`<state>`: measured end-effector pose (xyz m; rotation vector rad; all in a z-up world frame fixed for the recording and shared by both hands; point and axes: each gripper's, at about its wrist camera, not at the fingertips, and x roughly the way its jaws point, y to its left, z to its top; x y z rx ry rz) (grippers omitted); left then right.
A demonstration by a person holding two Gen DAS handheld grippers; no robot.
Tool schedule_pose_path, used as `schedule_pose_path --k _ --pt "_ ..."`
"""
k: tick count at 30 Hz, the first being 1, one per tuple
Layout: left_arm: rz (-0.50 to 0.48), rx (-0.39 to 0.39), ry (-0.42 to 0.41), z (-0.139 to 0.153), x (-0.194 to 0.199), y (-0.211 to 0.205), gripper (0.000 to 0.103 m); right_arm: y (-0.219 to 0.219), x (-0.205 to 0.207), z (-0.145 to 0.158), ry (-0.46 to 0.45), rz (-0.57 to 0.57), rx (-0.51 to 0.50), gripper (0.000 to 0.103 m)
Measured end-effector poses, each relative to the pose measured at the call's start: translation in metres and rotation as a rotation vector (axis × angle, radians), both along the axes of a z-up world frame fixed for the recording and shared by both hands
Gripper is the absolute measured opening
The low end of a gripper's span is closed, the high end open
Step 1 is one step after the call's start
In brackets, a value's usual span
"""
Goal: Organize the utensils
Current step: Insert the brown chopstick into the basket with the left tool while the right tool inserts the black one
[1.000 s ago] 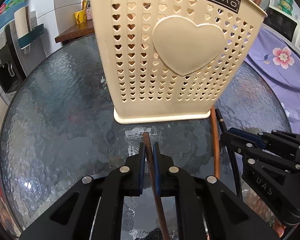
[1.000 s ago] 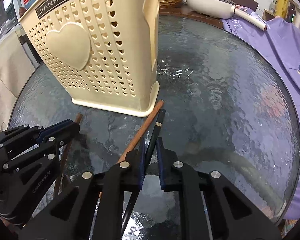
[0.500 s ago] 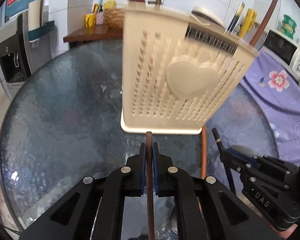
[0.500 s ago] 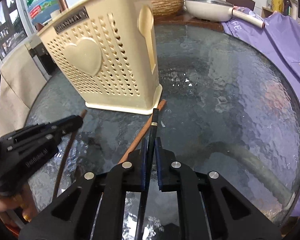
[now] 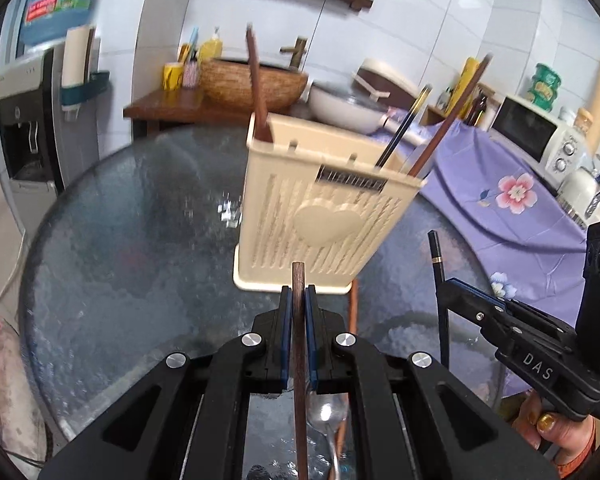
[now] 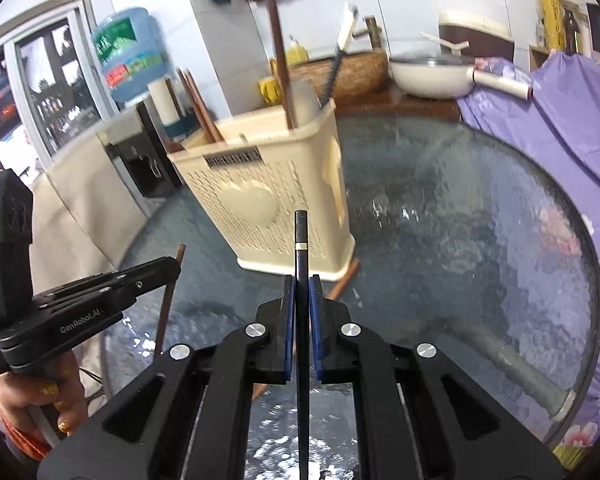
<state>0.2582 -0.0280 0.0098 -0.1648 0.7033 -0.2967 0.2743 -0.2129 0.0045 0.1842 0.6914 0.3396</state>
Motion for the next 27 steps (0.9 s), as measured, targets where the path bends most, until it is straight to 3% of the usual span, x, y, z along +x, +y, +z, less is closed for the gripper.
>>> schedule_pose_path --k 12,27 --pt "-0.025 -0.021 -0.231 0.086 -0.049 0.004 0.006 -0.002 -0.046 0.074 -0.168 0.045 0.025 0.008" --pt "-0.060 0.036 -0.315 0.136 -0.046 -0.002 0.006 0.006 -0.041 0.124 -0.215 0.111 -0.006 0.008"
